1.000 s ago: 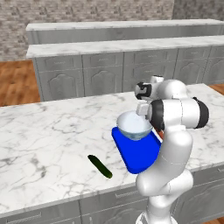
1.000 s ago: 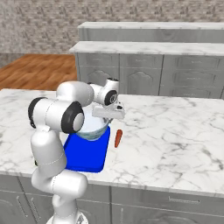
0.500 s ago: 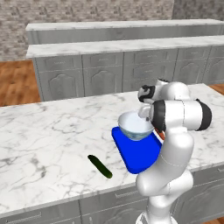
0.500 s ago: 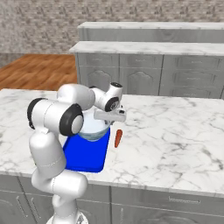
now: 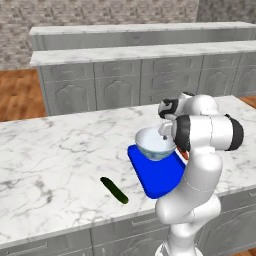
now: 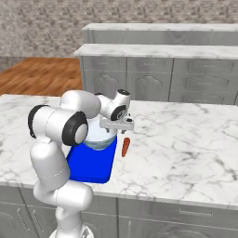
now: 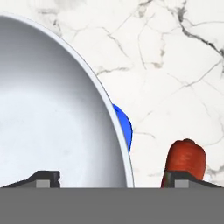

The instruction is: Place the two vegetables and bowl onto the tray for setting up a vegetable dip station.

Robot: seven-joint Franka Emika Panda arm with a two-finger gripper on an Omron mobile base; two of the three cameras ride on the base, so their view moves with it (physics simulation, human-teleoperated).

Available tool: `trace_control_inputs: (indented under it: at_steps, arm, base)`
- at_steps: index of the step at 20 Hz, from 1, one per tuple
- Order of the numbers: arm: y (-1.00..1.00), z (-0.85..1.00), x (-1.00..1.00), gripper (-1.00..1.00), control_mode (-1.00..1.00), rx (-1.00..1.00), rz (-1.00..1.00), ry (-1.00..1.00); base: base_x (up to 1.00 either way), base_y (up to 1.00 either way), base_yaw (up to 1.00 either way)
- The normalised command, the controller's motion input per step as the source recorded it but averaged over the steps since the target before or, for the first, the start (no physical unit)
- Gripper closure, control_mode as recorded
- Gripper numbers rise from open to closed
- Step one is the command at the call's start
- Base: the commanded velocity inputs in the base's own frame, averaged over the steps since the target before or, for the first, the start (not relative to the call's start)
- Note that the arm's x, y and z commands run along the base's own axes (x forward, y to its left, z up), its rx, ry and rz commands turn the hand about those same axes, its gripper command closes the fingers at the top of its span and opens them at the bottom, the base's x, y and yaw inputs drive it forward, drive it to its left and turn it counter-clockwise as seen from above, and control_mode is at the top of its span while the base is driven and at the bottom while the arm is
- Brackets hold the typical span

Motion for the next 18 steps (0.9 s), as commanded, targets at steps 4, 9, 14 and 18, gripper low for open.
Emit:
trace_control_inputs:
  at_steps: [4, 9, 14, 18]
  arm:
    - [-0.16, 0.23, 0.13, -1.00, -1.00, -0.01, 0.00, 0.03]
    - [-0.30, 0.43, 0.03, -1.00, -1.00, 0.00, 0.00, 0.03]
    - [-0.37, 0.44, -0.06, -1.00, -1.00, 0.00, 0.00, 0.00]
    - [-0.41, 0.10, -0.41, -1.00, -1.00, -0.04, 0.00, -0.02]
  base:
    - [0.00, 0.00, 0.00]
    - [0.00, 0.00, 0.00]
    - [0.00, 0.00, 0.00]
    - [0.00, 0.00, 0.00]
